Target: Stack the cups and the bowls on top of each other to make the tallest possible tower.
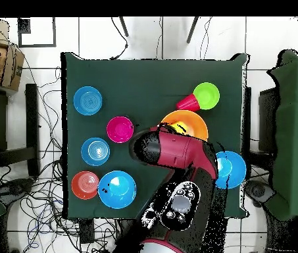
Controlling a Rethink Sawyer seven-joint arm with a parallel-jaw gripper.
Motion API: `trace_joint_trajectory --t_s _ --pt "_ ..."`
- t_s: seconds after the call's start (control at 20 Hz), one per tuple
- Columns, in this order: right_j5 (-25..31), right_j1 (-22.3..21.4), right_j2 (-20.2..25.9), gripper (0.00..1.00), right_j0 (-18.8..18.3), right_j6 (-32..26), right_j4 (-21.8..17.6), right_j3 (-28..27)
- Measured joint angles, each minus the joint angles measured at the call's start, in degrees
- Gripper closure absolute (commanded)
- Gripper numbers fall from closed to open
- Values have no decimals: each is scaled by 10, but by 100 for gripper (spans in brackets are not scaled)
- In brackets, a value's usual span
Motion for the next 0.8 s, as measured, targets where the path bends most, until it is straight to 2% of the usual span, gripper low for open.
trace_joint_trajectory --t_s 0.8 --pt "0 -1 -6 0 -5 3 17 0"
